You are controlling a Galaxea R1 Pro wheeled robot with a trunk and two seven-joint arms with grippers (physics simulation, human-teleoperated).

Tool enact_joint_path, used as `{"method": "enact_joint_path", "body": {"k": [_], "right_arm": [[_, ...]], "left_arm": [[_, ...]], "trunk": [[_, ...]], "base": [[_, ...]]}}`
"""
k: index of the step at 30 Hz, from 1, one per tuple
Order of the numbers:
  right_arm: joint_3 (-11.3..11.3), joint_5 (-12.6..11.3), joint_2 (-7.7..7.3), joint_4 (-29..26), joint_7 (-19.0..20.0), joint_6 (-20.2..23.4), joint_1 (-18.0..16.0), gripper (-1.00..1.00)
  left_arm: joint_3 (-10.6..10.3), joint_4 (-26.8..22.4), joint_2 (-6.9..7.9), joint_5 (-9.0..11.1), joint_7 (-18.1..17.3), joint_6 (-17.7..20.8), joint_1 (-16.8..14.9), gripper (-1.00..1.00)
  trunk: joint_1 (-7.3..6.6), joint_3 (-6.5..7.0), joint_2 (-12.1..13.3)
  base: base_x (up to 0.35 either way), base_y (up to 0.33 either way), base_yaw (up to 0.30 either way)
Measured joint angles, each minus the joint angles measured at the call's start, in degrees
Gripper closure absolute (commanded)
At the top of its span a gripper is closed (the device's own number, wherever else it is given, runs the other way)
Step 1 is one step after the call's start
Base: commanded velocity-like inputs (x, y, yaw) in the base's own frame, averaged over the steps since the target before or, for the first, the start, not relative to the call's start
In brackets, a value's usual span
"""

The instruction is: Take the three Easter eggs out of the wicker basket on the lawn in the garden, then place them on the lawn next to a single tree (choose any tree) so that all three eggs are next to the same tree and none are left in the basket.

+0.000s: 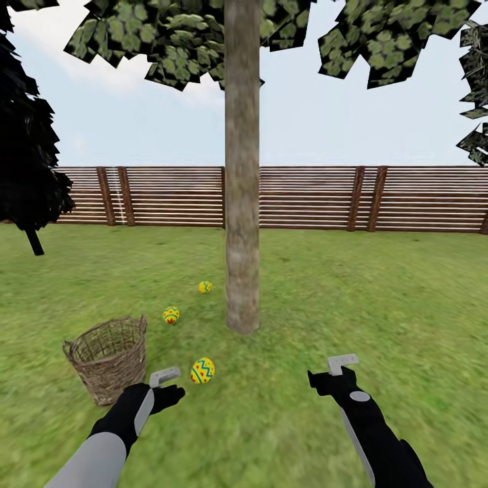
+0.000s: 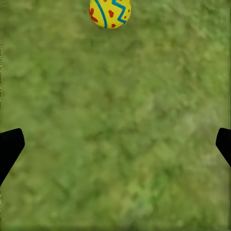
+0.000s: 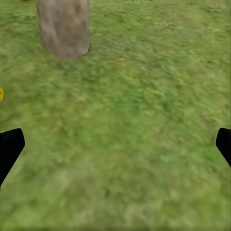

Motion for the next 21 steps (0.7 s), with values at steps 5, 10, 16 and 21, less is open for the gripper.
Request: {"method": "enact_joint_path", "body": {"k": [5,10,16,21], "right_arm": [[0.1,-0.1,0.08,-0.4,0.1,0.0,0.0,-1.0],[1.0,-0.5,0.38,-1.3,0.1,0.3,0.0,-1.0],[1.1,-0.8,0.39,-1.6,0.1,0.5,0.0,-1.0],[-0.5,-0.8,-0.51,-1.3,0.1,0.8,0.0,-1.0]], "left_arm": [[-0.1,0.1,-0.19,0.1,-0.1,0.0,0.0,-1.0],[-0.1,2.3,-0.04,0.0,-0.3,0.0,0.2,-1.0],[0.0,2.4,0.2,0.1,-1.1,0.0,1.8,-1.0],[0.0,2.4,0.26,0.1,-5.0,-0.1,2.4,-1.0]], "trunk": [[-1.1,0.9,2.0],[-2.2,1.8,4.0],[-3.51,2.87,6.4],[-4.61,3.77,8.4]], "base": [[0.0,0.0,0.0],[0.0,0.0,0.0],[0.0,0.0,0.0],[0.0,0.0,0.0]]}}
